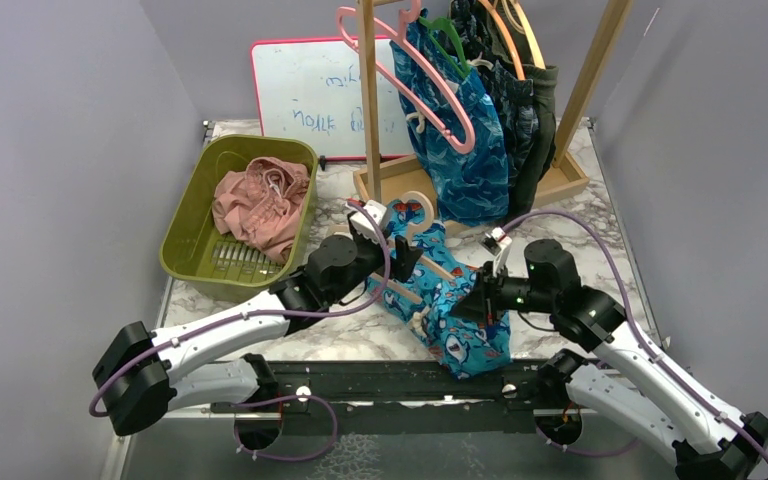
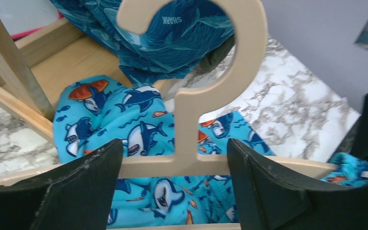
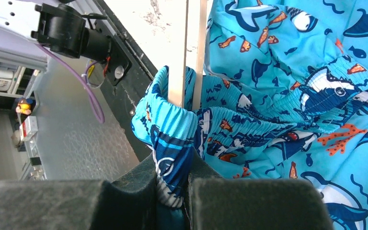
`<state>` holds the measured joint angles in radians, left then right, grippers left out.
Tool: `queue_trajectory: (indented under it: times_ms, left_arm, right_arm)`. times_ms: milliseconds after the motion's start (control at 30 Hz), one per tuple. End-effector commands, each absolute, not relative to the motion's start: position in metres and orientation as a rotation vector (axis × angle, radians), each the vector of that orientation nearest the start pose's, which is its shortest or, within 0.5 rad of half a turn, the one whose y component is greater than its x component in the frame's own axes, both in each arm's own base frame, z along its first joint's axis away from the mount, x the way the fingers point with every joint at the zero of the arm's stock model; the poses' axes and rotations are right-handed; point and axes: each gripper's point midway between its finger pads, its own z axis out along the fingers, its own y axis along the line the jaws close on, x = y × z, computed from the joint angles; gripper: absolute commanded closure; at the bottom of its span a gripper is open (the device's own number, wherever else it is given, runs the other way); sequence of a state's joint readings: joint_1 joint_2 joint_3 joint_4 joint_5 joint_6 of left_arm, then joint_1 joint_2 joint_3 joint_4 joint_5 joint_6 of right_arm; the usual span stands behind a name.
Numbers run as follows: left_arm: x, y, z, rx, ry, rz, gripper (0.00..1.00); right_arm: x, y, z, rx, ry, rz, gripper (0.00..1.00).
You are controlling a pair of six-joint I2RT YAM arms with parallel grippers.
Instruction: Remove the shorts from the hanger
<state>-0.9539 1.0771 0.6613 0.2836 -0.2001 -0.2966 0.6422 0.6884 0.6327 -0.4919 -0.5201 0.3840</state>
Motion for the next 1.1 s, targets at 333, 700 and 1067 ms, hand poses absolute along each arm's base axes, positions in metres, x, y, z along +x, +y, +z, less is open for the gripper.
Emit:
queue_trajectory:
  times_ms: [333,700,1067]
  left_arm:
    - [0.249,-0.318,0.247,0.514,1.68,-0.838,0.85]
    - [0.268,-0.292,0.246,0.433,1.725,-0.705,1.0]
    - [0.284,-0.264,0.31,0.425,1.654,-0.52,1.0]
  right_arm:
    - [0.118,0.225,0.194,-0.662,2.098,1.204,0.99]
    - [0.128,0.218,0.19,-0.572,2.153,1.126,0.66]
    - [0.157,0.196,0.166,-0.361,2.31,0.867,0.65]
